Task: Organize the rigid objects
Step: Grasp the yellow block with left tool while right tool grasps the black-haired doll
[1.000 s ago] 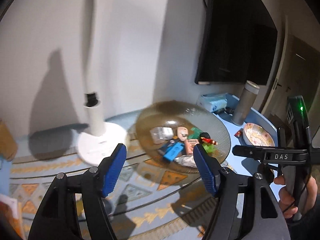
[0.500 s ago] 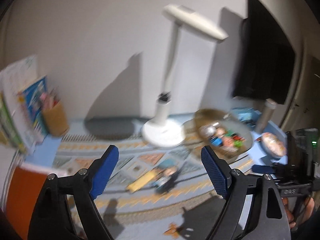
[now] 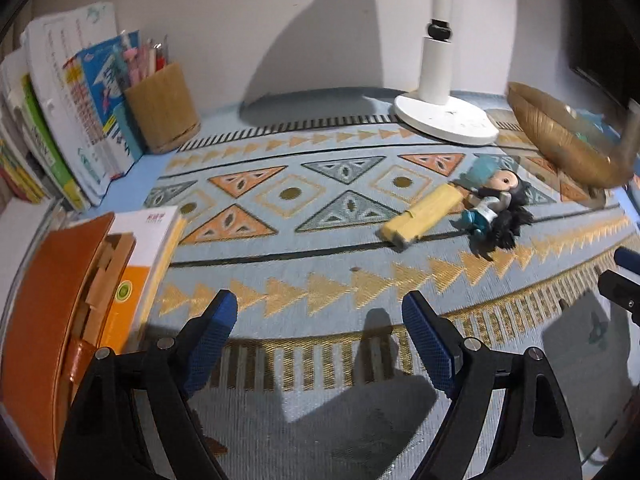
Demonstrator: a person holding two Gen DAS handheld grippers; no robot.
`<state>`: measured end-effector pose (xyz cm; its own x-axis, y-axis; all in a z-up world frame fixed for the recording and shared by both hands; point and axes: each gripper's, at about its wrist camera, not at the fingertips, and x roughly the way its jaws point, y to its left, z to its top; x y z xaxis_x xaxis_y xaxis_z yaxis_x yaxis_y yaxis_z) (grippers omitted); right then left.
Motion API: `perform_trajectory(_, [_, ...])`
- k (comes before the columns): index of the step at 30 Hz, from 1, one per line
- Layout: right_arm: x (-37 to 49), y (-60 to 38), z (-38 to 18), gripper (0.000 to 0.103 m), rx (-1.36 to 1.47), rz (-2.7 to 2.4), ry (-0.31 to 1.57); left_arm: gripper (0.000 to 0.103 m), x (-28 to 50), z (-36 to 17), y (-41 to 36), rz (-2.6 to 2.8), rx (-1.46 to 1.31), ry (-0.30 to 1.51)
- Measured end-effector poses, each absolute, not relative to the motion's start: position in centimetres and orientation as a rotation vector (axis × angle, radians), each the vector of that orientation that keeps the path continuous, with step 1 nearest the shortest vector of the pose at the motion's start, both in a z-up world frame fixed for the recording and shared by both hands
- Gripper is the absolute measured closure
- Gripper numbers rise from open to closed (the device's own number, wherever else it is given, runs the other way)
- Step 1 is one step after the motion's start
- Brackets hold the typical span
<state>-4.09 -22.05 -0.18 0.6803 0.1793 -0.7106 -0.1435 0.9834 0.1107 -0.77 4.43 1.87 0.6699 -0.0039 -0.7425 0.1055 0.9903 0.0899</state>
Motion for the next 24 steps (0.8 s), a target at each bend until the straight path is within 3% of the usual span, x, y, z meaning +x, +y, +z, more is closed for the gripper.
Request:
perform_trajectory(10, [-1.5,-20.9,-0.4,0.021,0.124,0.277,0.952,0.02,1.0,2.9,3.0,-0.233,0.151,0.874])
perform_trajectory(14, [1.1,-19.4,1.3,0.021,0.176,0.314,0.95,0.02,3.6,1.8,0.3,-0.263,0.361,0.903])
perform_trajectory(22, [7.5,-18.6,1.0,0.022,0.319,0.377,0.997,0.02,7.1,0.8,0.4,-0.414,0.26,0.96])
perform_trajectory(24, [8.8,-18.8,0.5,0.028,0.36,0.391,1.013,0.02,7.5,0.7,0.4,-0.426,0.249,0.957])
